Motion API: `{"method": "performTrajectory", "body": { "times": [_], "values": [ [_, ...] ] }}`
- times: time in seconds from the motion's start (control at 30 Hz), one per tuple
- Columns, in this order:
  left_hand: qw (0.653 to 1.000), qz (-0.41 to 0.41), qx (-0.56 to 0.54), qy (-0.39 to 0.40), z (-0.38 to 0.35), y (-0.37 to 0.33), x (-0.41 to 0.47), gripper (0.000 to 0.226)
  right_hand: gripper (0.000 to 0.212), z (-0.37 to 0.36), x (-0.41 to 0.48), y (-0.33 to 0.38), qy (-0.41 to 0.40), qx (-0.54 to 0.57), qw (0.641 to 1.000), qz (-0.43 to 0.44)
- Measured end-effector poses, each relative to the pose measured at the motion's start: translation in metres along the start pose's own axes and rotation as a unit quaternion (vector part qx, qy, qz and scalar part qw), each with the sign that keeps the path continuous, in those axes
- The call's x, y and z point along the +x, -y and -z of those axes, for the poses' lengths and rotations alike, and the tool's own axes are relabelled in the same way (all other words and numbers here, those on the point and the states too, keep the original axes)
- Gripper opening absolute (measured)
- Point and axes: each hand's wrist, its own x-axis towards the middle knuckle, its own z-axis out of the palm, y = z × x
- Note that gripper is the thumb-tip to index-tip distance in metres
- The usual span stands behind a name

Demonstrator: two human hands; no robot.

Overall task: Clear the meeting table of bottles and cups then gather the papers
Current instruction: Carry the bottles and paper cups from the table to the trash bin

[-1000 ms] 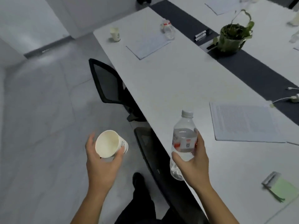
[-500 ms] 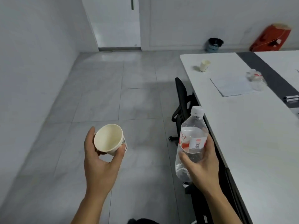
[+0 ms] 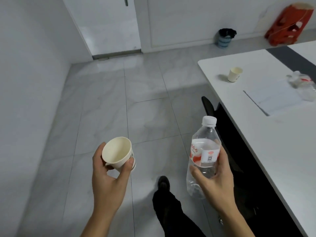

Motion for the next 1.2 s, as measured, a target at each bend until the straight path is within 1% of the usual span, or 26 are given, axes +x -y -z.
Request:
{"method": "performTrajectory", "body": {
  "times": [0.07,0.13,0.2,0.27,0.37,0.5,0.7,0.77,0.83,0.93,1.07,1.2],
  "values": [
    [1.000,-0.007,0.007,0.008,-0.021,0.001,0.060,0.072,0.081,-0.027,0.057,-0.002,-0.001,0.014,1.000,-0.006],
    [1.000,-0.004,0.010,0.017,-0.038,-0.006,0.119,0.074,0.079,-0.052,0.117,0.004,0.019,0.013,1.000,-0.010],
    [1.000,-0.009,0.012,0.014,-0.048,-0.025,0.172,0.080,0.078,-0.077,0.172,0.022,0.025,0.014,1.000,-0.003],
    [1.000,-0.025,0.012,0.010,-0.056,-0.041,0.223,0.079,0.077,-0.102,0.226,0.041,0.030,0.015,0.999,0.009],
    [1.000,-0.024,-0.011,-0.007,-0.066,-0.053,0.286,0.083,0.074,-0.134,0.297,0.067,0.060,0.017,0.998,0.018],
    [0.999,0.002,-0.033,-0.043,-0.090,-0.033,0.372,0.086,0.076,-0.175,0.395,0.072,0.073,0.004,0.997,0.016],
    [0.999,0.006,-0.044,-0.026,-0.160,-0.003,0.547,0.076,0.075,-0.239,0.556,0.057,0.035,-0.021,0.999,-0.006],
    [0.999,0.001,-0.048,-0.006,-0.188,-0.009,0.614,0.074,0.077,-0.247,0.609,0.063,0.015,-0.031,0.999,-0.011],
    [0.998,-0.016,-0.048,0.023,-0.222,-0.024,0.680,0.073,0.080,-0.249,0.658,0.073,-0.021,-0.027,0.999,-0.005],
    [0.994,-0.040,-0.032,0.101,-0.286,-0.051,0.767,0.070,0.081,-0.240,0.724,0.079,-0.072,-0.022,0.997,-0.004],
    [0.980,-0.073,-0.027,0.184,-0.390,-0.076,0.859,0.076,0.082,-0.224,0.810,0.067,-0.166,-0.011,0.986,-0.019],
    [0.964,-0.091,-0.017,0.249,-0.511,-0.082,0.931,0.075,0.077,-0.202,0.913,0.033,-0.232,0.020,0.971,-0.055]
  ]
}}
